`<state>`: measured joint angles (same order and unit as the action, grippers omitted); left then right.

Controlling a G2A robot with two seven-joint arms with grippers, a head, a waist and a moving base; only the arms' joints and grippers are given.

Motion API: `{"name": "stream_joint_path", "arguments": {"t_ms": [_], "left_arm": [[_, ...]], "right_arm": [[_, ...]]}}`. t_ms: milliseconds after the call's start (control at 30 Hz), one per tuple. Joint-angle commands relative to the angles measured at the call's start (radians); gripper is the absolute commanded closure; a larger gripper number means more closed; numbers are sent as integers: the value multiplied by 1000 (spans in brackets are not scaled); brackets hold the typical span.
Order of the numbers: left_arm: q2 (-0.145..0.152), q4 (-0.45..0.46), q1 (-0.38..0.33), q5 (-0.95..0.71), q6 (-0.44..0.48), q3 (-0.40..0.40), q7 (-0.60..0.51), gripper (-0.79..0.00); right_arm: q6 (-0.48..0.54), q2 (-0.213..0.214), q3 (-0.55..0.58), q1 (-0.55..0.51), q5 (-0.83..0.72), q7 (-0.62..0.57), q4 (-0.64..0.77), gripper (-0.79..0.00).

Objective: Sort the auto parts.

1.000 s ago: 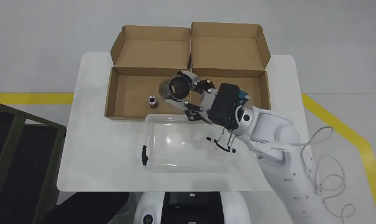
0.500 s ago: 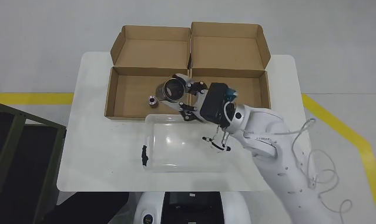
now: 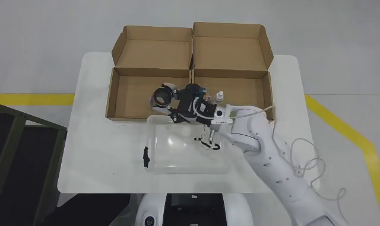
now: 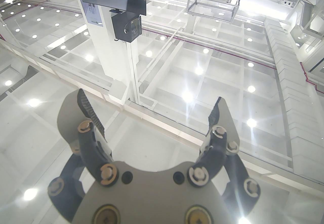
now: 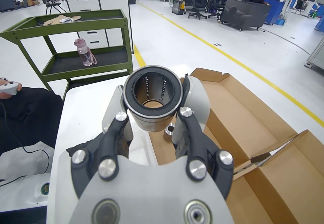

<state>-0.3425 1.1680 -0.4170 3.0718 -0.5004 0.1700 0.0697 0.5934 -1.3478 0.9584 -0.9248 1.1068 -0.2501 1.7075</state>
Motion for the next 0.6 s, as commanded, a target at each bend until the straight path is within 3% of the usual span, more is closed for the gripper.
{"name": "stream_joint_path", "arguments": {"t_ms": [0,567], "left_arm": [[0,0,0,0,0,0,0,-785],[0,0,0,0,0,0,0,-785]], "right_arm": [[-10,-3,-11,11,8,-7,-20,0],[-47,-41,-113,137,45,-21,-275,0]]}}
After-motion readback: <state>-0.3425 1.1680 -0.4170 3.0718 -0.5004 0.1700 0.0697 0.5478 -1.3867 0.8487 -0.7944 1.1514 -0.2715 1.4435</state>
